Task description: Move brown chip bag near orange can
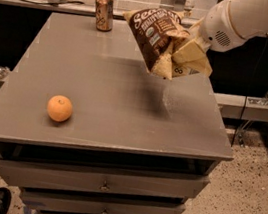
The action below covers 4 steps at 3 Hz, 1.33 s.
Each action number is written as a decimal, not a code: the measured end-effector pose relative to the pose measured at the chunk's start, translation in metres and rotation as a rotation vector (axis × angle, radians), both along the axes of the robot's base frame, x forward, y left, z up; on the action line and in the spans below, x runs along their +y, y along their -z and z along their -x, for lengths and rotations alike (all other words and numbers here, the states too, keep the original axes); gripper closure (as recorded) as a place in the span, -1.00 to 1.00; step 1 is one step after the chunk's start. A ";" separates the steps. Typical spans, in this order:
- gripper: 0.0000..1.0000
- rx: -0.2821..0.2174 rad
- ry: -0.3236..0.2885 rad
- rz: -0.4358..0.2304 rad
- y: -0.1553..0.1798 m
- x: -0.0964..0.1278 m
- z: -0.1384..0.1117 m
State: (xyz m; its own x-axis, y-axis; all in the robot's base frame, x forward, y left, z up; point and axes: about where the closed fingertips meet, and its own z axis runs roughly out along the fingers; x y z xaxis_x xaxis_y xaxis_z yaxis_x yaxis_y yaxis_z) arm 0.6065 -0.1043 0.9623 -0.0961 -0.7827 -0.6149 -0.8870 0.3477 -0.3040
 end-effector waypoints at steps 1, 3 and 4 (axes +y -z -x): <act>1.00 -0.001 0.001 -0.001 0.000 0.000 0.000; 1.00 -0.032 0.081 -0.031 0.006 0.002 -0.069; 1.00 -0.049 0.135 -0.032 0.008 -0.001 -0.118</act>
Offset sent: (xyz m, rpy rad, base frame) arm 0.0620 -0.0029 -0.0032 0.0472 -0.0469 -0.0921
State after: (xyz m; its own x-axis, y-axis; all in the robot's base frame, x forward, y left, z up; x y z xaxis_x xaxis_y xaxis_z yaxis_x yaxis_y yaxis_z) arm 0.7248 -0.1054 0.9544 -0.1685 -0.7448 -0.6457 -0.8161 0.4728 -0.3324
